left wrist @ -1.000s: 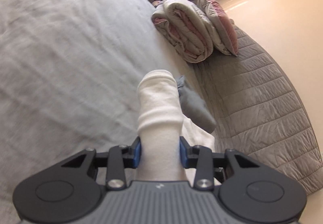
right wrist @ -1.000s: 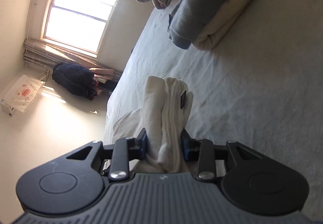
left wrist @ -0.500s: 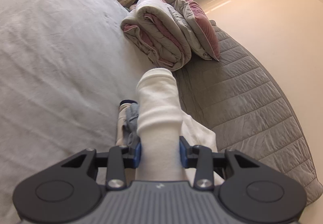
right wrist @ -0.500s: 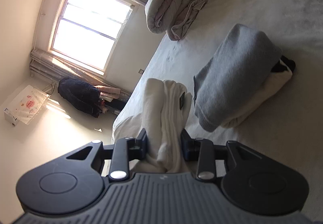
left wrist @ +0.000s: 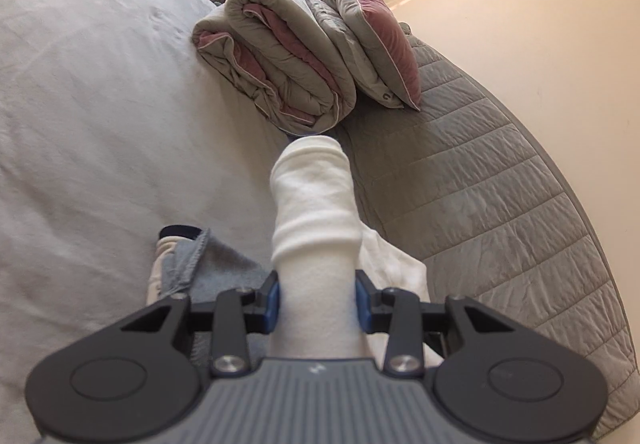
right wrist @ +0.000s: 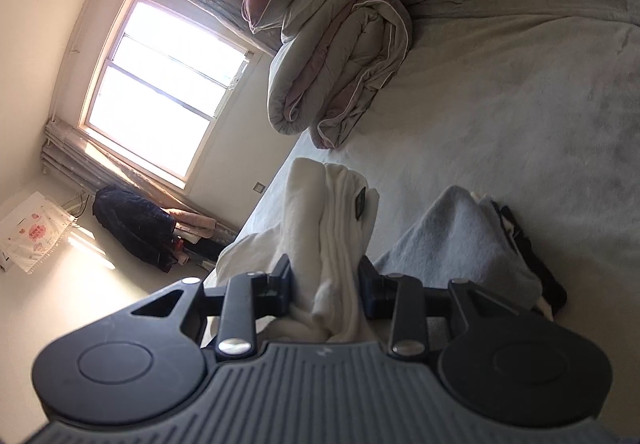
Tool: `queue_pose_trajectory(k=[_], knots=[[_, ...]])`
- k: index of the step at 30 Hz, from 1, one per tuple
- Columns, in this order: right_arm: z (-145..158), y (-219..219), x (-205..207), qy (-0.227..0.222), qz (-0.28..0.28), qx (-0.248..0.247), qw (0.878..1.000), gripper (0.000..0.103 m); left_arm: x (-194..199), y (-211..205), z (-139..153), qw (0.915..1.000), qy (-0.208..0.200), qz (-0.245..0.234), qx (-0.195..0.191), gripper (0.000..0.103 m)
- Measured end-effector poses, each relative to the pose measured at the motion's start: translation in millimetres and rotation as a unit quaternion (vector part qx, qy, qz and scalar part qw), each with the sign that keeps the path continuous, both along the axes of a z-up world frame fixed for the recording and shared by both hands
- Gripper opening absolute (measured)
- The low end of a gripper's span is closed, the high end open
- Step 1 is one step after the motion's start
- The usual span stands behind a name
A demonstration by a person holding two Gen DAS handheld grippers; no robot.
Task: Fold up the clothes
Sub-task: 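Carry the sweatshirt with both grippers over the grey folded clothes stack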
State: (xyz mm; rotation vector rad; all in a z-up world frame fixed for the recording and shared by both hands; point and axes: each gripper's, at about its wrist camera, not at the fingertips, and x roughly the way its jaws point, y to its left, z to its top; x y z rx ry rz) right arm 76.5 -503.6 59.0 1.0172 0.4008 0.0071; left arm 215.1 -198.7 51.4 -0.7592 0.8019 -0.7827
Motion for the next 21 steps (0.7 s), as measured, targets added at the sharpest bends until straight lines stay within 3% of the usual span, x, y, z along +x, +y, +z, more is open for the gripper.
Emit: queue_pose_trajectory(k=[5,10,15,21], knots=[[-18.1,-17.2,12.5,0.015,-0.013,-0.032,0.999,0.037,13.6,-24.9,-30.3,0.9997,0.023,0.006,-0.010,0.039],[-46.1,-21.8,26.6,0.042,-0.025,-0.086,0.995,0.045,19.7,-40.9,-65.3,0.9975,0.051,0.025,0.041,0.044],[-42.7,-28.1,16.2,0.024,-0.027,-0.099,0.994,0.051,21.7,-33.3,-48.9,0.9980,0.033,0.012,0.053,0.048],[-18.4,-24.0,2.7,-0.018,-0.058,-0.164,0.985,0.052,14.4,-28.4,-16.7,0.9951,-0.051,0.046,0.071,0.047]])
